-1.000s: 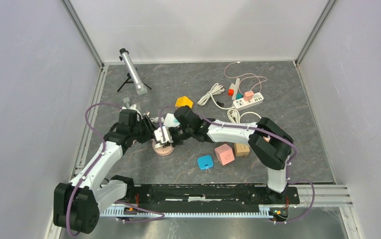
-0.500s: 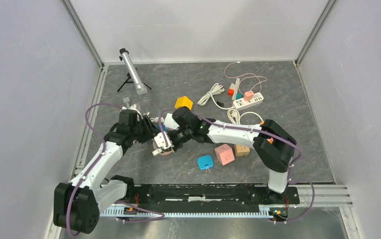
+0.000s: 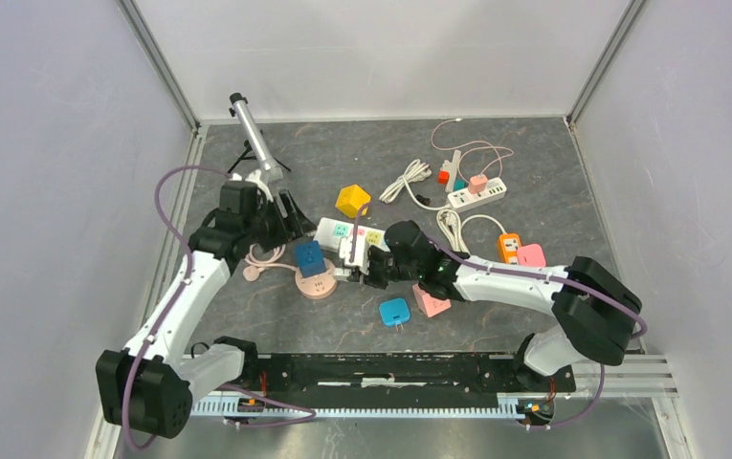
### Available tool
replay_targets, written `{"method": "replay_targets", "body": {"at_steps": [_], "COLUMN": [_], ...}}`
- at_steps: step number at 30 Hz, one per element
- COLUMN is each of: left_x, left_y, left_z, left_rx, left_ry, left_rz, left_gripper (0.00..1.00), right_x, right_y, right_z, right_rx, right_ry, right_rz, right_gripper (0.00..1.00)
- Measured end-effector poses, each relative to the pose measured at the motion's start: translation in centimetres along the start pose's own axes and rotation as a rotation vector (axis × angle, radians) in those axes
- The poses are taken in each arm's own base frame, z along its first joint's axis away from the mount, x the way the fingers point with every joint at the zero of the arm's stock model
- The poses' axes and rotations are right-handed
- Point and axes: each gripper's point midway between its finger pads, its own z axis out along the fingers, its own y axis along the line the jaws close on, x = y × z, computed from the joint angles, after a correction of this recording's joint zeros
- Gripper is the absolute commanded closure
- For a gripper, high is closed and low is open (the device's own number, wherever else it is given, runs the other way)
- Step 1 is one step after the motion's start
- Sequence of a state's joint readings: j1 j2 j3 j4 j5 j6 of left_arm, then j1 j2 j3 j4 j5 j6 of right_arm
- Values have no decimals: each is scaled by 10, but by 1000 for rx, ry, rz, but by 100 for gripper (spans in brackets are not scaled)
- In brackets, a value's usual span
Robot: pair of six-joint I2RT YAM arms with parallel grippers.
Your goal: Pull the plug off the socket
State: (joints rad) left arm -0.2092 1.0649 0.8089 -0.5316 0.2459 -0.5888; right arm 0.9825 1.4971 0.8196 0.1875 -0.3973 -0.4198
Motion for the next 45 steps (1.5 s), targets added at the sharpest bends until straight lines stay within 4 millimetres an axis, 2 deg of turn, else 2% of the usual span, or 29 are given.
{"method": "replay_targets", "body": {"at_steps": [4, 7, 10, 13, 16, 22, 27, 32, 37, 41, 45], "left_x": [-31, -35, -32, -32, -32, -30, -23, -7, 4, 10, 18], "left_y": [-21, -18, -6, 2, 8, 16, 17, 25, 32, 33, 39], "left_z": [-16, -18, -19, -23, -28, -31, -26, -11, -7, -5, 0], "left_rx": [32, 7, -55, -95, -129, -173, -170, -195, -220, -212, -218], "left_ry": [-80, -96, -92, -105, -106, -85, -40, 61, 118, 139, 151], "left_rz": [54, 61, 55, 58, 67, 109, 103, 84, 70, 64, 49], "left_gripper": [1, 0, 0, 0, 0, 0, 0, 0, 1, 2, 2], "right_x": [8, 9, 7, 11, 20, 38, 57, 84, 97, 89, 62], "right_y": [-18, -26, -27, -17, 1, 33, 45, 36, 19, 6, -12], "right_z": [-4, -4, 0, 4, 10, 15, 9, 3, -4, -3, 8], "right_rx": [150, 202, 194, 150, 64, -79, -96, -8, 117, 172, 199], "right_ry": [52, 90, 108, 123, 147, 195, 265, 355, 412, 391, 321], "right_rz": [201, 294, 348, 381, 416, 480, 523, 574, 590, 603, 660], "right_gripper": [100, 100, 98, 94, 90, 73, 57, 41, 38, 39, 45]}}
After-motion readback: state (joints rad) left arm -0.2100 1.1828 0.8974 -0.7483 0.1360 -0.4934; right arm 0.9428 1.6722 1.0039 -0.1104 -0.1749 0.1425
